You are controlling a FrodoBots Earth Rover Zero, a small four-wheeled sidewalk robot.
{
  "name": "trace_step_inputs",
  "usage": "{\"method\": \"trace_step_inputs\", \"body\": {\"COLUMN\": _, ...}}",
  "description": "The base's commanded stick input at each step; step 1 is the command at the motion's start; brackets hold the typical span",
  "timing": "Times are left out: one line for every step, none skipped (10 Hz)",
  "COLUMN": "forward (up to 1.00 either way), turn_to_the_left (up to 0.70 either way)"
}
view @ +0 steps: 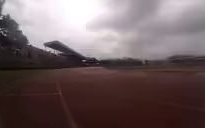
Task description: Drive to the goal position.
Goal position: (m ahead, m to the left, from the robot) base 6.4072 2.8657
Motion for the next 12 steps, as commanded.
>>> {"method": "trace_step_inputs", "body": {"forward": 0.5, "turn_to_the_left": 0.0}}
{"method": "trace_step_inputs", "body": {"forward": 0.5, "turn_to_the_left": 0.0}}
{"method": "trace_step_inputs", "body": {"forward": 0.5, "turn_to_the_left": 0.0}}
{"method": "trace_step_inputs", "body": {"forward": 0.5, "turn_to_the_left": 0.0}}
{"method": "trace_step_inputs", "body": {"forward": 0.5, "turn_to_the_left": 0.0}}
{"method": "trace_step_inputs", "body": {"forward": 0.5, "turn_to_the_left": 0.0}}
{"method": "trace_step_inputs", "body": {"forward": 0.5, "turn_to_the_left": 0.0}}
{"method": "trace_step_inputs", "body": {"forward": 0.5, "turn_to_the_left": 0.0}}
{"method": "trace_step_inputs", "body": {"forward": 0.5, "turn_to_the_left": 0.0}}
{"method": "trace_step_inputs", "body": {"forward": 0.5, "turn_to_the_left": 0.0}}
{"method": "trace_step_inputs", "body": {"forward": 0.5, "turn_to_the_left": 0.0}}
{"method": "trace_step_inputs", "body": {"forward": 0.5, "turn_to_the_left": 0.0}}
